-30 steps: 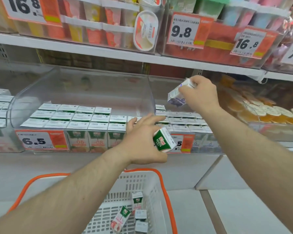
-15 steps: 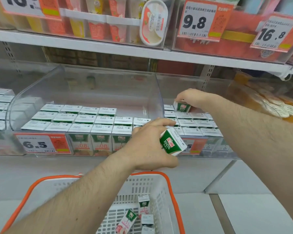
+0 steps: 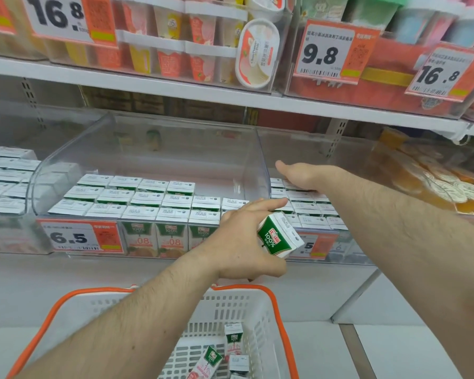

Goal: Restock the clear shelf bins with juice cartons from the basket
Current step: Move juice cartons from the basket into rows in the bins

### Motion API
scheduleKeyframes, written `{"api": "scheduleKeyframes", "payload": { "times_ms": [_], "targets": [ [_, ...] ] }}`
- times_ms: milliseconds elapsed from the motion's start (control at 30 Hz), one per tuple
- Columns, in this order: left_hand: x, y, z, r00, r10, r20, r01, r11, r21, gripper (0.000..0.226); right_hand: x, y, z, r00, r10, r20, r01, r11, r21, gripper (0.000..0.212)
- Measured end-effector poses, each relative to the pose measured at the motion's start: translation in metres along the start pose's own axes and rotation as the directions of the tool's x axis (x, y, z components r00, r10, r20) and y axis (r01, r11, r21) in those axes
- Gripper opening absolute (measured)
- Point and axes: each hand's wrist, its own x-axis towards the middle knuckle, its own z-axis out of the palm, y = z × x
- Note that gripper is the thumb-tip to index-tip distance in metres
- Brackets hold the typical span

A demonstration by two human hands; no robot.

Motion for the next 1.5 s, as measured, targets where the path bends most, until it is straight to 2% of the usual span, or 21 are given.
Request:
{"api": "scheduleKeyframes", "payload": {
  "times_ms": [100, 133, 200, 300, 367, 500, 600, 700, 767, 833, 867, 900, 967, 1000, 1033, 1067, 1133, 1233, 1367, 1433, 1500],
  "targets": [
    [-0.012, -0.004, -0.005, 0.999, 0.023, -0.033, -0.033, 0.945, -0.326, 0.087, -0.004, 0.0, 0.003, 0.994, 0.009, -0.11, -0.021, 0.994, -0.107, 0.077],
    [-0.018, -0.005, -0.007, 0.997, 0.029, -0.072, -0.057, 0.906, -0.42, 0.081, -0.008, -0.001, 0.002, 0.975, -0.019, -0.223, -0.014, 0.989, -0.146, 0.076],
    [-0.031, -0.007, -0.01, 0.988, 0.013, -0.152, -0.099, 0.811, -0.577, 0.071, -0.024, -0.007, -0.003, 0.862, -0.135, -0.488, 0.083, 0.989, -0.126, 0.067],
    [-0.052, -0.017, -0.012, 0.986, -0.081, -0.146, -0.082, 0.527, -0.846, 0.079, -0.059, -0.019, 0.005, 0.639, -0.239, -0.732, 0.434, 0.897, 0.086, 0.051],
    [-0.063, -0.023, -0.015, 0.997, -0.049, -0.054, -0.037, 0.295, -0.955, 0.077, -0.089, -0.032, 0.021, 0.571, -0.294, -0.767, 0.622, 0.765, 0.17, 0.042],
    [-0.079, -0.035, -0.022, 0.996, 0.07, 0.053, 0.055, -0.027, -0.998, 0.072, -0.147, -0.061, 0.054, 0.64, -0.488, -0.594, 0.745, 0.584, 0.322, 0.027],
    [-0.093, -0.042, -0.03, 0.988, 0.138, 0.074, 0.1, -0.19, -0.977, 0.063, -0.176, -0.077, 0.073, 0.727, -0.583, -0.362, 0.686, 0.601, 0.411, 0.02],
    [-0.104, -0.049, -0.035, 0.973, 0.218, 0.081, 0.146, -0.303, -0.942, 0.056, -0.192, -0.088, 0.085, 0.783, -0.587, -0.206, 0.605, 0.644, 0.468, 0.044],
    [-0.111, -0.047, -0.039, 0.968, 0.234, 0.092, 0.17, -0.337, -0.926, 0.055, -0.199, -0.095, 0.09, 0.826, -0.547, -0.137, 0.525, 0.657, 0.541, 0.047],
    [-0.118, -0.036, -0.044, 0.986, 0.125, 0.109, 0.144, -0.311, -0.939, 0.048, -0.204, -0.103, 0.098, 0.864, -0.486, -0.133, 0.468, 0.679, 0.566, 0.042],
    [-0.12, -0.03, -0.046, 0.996, -0.004, 0.092, 0.089, -0.241, -0.966, 0.042, -0.205, -0.106, 0.102, 0.87, -0.461, -0.175, 0.475, 0.689, 0.547, 0.04],
    [-0.122, -0.025, -0.047, 0.988, -0.155, 0.022, 0.007, -0.096, -0.995, 0.037, -0.205, -0.108, 0.105, 0.863, -0.448, -0.235, 0.502, 0.703, 0.503, 0.039],
    [-0.123, -0.024, -0.049, 0.892, -0.331, -0.306, -0.161, 0.401, -0.902, 0.04, -0.205, -0.111, 0.108, 0.846, -0.436, -0.308, 0.533, 0.721, 0.443, 0.038],
    [-0.123, -0.027, -0.048, 0.832, -0.279, -0.48, -0.203, 0.653, -0.73, 0.046, -0.206, -0.112, 0.108, 0.85, -0.434, -0.3, 0.527, 0.719, 0.453, 0.038],
    [-0.124, -0.033, -0.047, 0.785, -0.17, -0.596, -0.219, 0.824, -0.523, 0.053, -0.206, -0.111, 0.108, 0.858, -0.44, -0.266, 0.514, 0.715, 0.474, 0.044],
    [-0.125, -0.04, -0.047, 0.753, -0.07, -0.655, -0.212, 0.916, -0.341, 0.056, -0.207, -0.111, 0.109, 0.864, -0.451, -0.225, 0.5, 0.71, 0.495, 0.052],
    [-0.126, -0.053, -0.05, 0.694, 0.046, -0.718, -0.172, 0.98, -0.103, 0.058, -0.209, -0.11, 0.112, 0.859, -0.491, -0.147, 0.489, 0.699, 0.521, 0.064],
    [-0.123, -0.053, -0.052, 0.654, 0.148, -0.742, -0.185, 0.982, 0.033, 0.056, -0.211, -0.115, 0.119, 0.848, -0.512, -0.137, 0.517, 0.74, 0.43, 0.068],
    [-0.107, -0.051, -0.056, 0.614, 0.258, -0.746, -0.189, 0.966, 0.178, 0.063, -0.211, -0.127, 0.124, 0.786, -0.546, -0.29, 0.608, 0.767, 0.204, 0.018],
    [-0.101, -0.054, -0.059, 0.584, 0.319, -0.746, -0.187, 0.948, 0.259, 0.056, -0.207, -0.131, 0.118, 0.761, -0.5, -0.414, 0.6, 0.784, 0.156, 0.009],
    [-0.093, -0.061, -0.064, 0.626, 0.326, -0.709, -0.022, 0.915, 0.402, 0.065, -0.195, -0.134, 0.097, 0.737, -0.393, -0.55, 0.55, 0.822, 0.15, 0.013]
  ]
}}
